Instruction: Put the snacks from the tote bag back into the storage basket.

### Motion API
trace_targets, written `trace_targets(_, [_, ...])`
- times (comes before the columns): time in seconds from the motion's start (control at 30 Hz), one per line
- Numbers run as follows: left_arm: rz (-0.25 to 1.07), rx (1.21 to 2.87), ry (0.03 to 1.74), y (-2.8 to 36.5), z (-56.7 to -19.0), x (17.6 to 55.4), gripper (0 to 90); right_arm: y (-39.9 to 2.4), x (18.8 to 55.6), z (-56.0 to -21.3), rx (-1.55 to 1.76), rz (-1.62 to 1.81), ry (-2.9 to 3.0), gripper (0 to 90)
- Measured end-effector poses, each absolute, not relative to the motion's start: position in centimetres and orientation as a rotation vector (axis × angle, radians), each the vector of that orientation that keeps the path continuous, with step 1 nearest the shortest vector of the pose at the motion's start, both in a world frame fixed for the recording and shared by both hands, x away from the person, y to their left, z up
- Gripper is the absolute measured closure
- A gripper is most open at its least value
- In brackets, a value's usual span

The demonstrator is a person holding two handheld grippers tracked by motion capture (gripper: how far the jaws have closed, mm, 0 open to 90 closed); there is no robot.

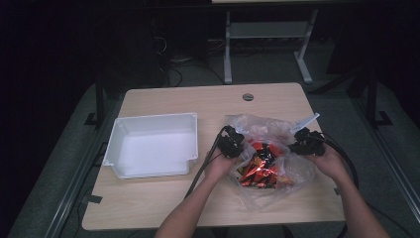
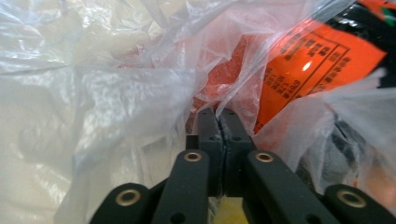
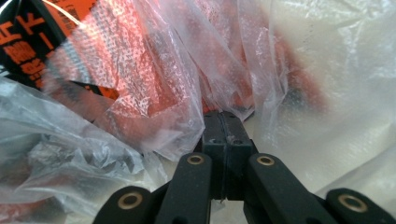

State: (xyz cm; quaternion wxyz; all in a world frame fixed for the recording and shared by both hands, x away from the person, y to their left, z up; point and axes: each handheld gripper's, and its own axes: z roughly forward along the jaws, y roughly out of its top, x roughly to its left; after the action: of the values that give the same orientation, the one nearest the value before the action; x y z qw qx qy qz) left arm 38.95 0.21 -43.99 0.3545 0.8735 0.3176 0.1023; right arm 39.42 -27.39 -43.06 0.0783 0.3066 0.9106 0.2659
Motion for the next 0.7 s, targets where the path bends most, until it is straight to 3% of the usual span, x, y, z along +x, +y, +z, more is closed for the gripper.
trace_targets(0.37, [0.252,2.224,0.78,1.8,-40.4,37.8,76.8,-28.3,37.6,-40.1,0.886,0.892,2.664,68.4])
trace_targets(0.7, [0.219,2.214,0.661,2.2,-37.4,36.3,72.5,-28.8,35.5,-38.1,0.836,1.04,2.645,64.5])
